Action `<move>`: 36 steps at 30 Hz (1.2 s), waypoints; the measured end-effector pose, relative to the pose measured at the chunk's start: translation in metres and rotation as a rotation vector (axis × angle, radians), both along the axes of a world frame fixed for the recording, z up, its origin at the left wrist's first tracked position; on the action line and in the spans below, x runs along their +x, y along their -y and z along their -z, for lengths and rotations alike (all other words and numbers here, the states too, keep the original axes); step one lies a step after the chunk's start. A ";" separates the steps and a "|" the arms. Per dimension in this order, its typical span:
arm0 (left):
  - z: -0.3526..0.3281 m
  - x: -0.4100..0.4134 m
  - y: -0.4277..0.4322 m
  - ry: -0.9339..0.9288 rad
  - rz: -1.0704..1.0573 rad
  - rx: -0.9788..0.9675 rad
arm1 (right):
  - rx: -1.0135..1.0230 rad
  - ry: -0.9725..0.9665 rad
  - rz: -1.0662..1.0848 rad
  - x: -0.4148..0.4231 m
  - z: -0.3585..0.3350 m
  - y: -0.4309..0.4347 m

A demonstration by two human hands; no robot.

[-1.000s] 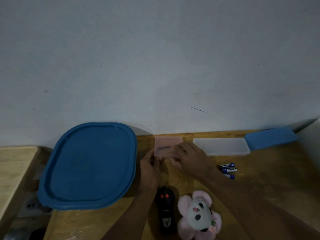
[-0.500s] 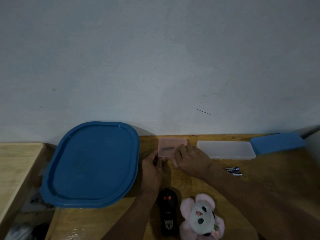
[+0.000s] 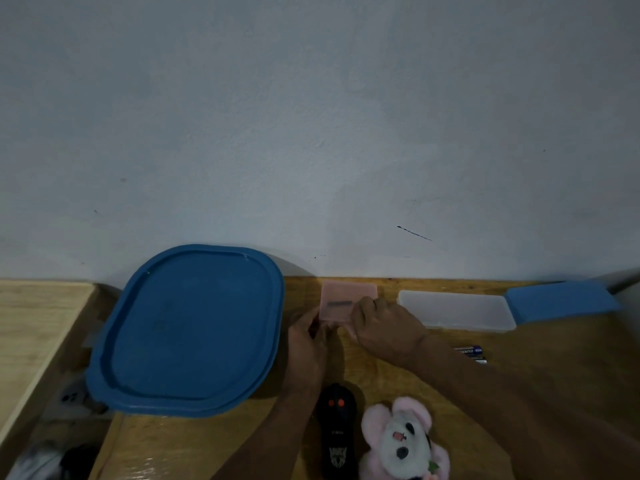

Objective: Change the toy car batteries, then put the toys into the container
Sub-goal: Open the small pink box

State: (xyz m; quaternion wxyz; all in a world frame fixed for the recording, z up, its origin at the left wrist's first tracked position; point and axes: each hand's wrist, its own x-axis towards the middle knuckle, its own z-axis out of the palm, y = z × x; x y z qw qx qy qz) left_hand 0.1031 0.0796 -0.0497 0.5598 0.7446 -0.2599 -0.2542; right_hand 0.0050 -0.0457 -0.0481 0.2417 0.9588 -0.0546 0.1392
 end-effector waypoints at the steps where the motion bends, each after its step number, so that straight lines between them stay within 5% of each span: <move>1: 0.000 0.000 0.000 -0.005 -0.003 0.000 | -0.006 -0.003 0.001 0.000 0.000 0.000; 11: 0.001 0.003 0.000 0.000 -0.004 0.078 | 0.022 -0.072 -0.116 0.003 0.001 0.004; 21: -0.006 0.002 -0.001 -0.017 -0.003 0.102 | 0.101 0.127 -0.084 -0.003 -0.006 0.009; 26: -0.008 0.001 0.000 0.123 0.006 0.154 | 0.114 0.126 -0.062 -0.001 -0.016 0.012; 31: -0.010 0.002 0.002 0.144 -0.028 0.186 | 0.231 0.220 -0.001 0.002 -0.026 0.014; 36: -0.008 0.003 0.002 0.155 -0.007 0.205 | 0.607 0.313 0.217 0.002 -0.039 0.021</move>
